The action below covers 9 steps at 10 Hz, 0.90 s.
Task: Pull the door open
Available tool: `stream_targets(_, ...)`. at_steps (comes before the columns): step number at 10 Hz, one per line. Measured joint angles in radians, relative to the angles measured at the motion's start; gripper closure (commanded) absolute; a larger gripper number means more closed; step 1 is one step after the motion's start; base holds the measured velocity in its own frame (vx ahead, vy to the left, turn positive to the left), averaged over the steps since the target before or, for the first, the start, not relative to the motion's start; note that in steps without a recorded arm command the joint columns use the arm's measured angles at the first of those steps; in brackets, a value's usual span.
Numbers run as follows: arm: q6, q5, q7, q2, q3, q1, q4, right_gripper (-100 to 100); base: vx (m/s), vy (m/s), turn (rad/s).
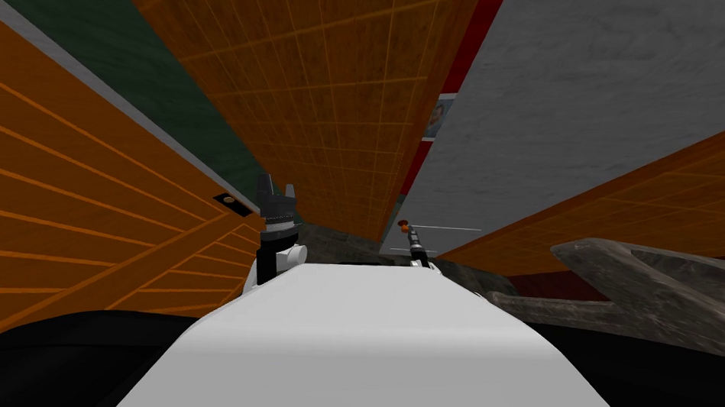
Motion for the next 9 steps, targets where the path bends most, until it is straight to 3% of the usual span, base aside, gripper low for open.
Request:
stream_targets(4, 0.041, -0.031, -0.096, -0.001, 0.011, 0.037, -0.069, 100, -0.037, -0.014, 0.028)
stream_targets(5, 0.020, -0.031, -0.108, -0.002, 0.013, 0.008, -0.017, 100, -0.028, -0.015, 0.038)
stream_targets(6, 0.022, -0.039, -0.130, -0.003, 0.016, 0.012, -0.025, 100, -0.055, -0.029, 0.088)
stream_targets(9, 0.002, -0.057, -0.197, -0.005, 0.025, -0.008, 0.015, 100, -0.026, -0.011, 0.012)
